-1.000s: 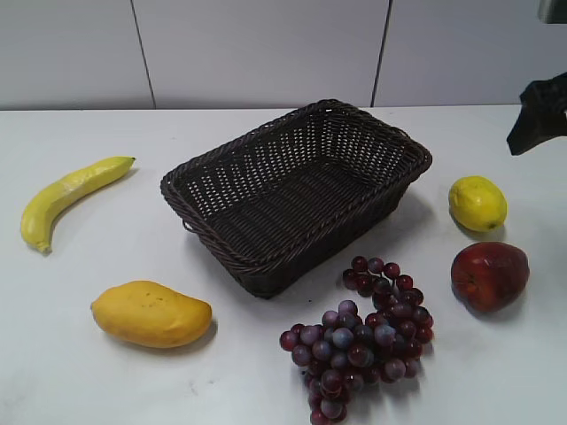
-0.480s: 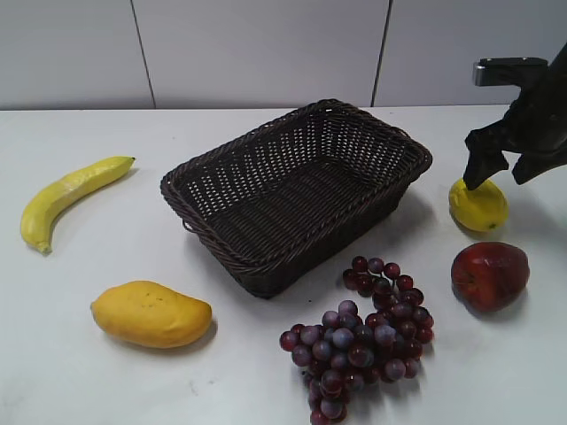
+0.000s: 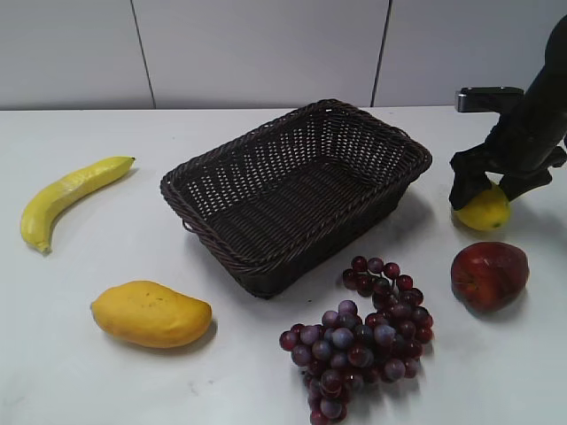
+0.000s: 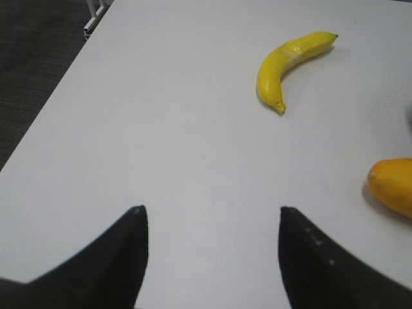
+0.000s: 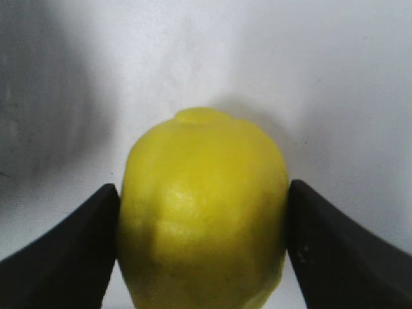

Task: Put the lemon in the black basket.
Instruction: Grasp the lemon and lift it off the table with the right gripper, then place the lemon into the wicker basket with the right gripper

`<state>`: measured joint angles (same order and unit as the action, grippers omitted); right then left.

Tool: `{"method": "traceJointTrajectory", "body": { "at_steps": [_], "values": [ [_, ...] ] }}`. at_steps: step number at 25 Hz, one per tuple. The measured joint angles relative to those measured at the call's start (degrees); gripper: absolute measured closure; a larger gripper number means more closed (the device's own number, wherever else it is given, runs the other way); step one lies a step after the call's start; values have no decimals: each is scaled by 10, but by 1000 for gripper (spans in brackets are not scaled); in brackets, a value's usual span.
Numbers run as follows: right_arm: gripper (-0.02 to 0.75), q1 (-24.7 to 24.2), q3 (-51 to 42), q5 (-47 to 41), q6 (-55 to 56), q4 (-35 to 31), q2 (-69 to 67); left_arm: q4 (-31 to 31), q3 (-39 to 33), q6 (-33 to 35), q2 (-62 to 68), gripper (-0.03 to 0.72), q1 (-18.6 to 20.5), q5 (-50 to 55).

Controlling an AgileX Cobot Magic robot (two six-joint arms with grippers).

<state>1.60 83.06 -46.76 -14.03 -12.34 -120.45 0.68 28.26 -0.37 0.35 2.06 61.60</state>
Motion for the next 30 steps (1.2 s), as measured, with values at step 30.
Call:
{"method": "traceJointTrajectory", "body": {
  "at_steps": [30],
  "values": [
    [186,233,248,-76,6,-37,-43,0,0,0,0,216,0,0]
  ]
}}
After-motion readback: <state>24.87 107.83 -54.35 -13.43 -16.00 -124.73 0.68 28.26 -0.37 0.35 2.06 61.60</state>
